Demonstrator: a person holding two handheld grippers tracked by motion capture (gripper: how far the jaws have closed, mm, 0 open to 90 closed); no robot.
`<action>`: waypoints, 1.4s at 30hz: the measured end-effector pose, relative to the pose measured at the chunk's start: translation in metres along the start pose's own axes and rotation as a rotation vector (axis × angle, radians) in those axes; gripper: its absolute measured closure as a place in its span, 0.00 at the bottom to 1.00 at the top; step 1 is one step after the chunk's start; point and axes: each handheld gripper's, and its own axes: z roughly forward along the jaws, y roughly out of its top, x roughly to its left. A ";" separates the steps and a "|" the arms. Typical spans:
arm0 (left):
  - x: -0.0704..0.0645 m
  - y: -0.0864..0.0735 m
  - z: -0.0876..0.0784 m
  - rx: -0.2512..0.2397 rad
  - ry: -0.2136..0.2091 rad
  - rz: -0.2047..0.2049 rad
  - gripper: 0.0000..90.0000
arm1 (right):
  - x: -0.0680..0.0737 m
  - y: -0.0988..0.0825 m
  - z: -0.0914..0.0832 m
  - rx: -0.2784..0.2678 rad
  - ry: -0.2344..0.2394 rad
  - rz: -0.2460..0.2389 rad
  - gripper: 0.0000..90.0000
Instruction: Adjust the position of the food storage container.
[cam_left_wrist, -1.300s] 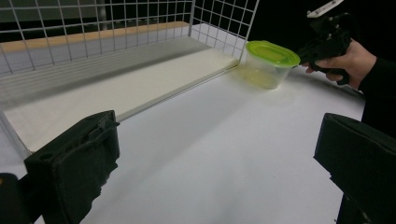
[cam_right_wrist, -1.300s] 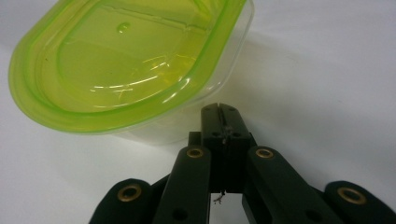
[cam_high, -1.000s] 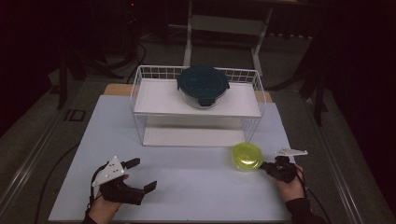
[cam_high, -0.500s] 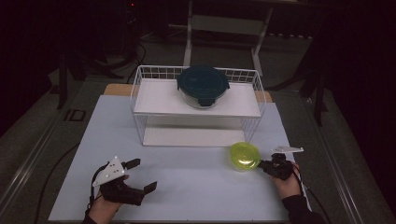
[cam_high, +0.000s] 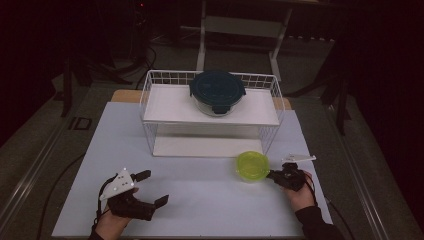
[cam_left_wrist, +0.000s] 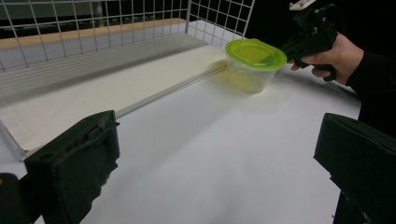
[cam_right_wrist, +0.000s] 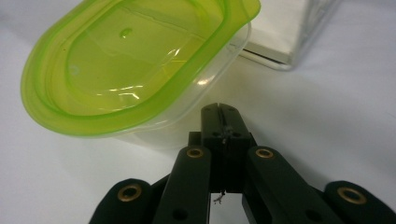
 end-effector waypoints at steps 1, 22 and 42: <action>0.000 0.000 0.000 0.001 0.001 0.001 0.00 | 0.002 0.001 0.002 -0.002 0.003 -0.006 1.00; -0.002 -0.001 0.000 0.004 -0.004 0.006 0.00 | 0.034 0.022 0.034 0.027 0.082 -0.076 1.00; -0.002 -0.001 0.000 0.007 -0.008 0.013 0.00 | 0.045 0.036 0.054 0.032 0.088 -0.093 1.00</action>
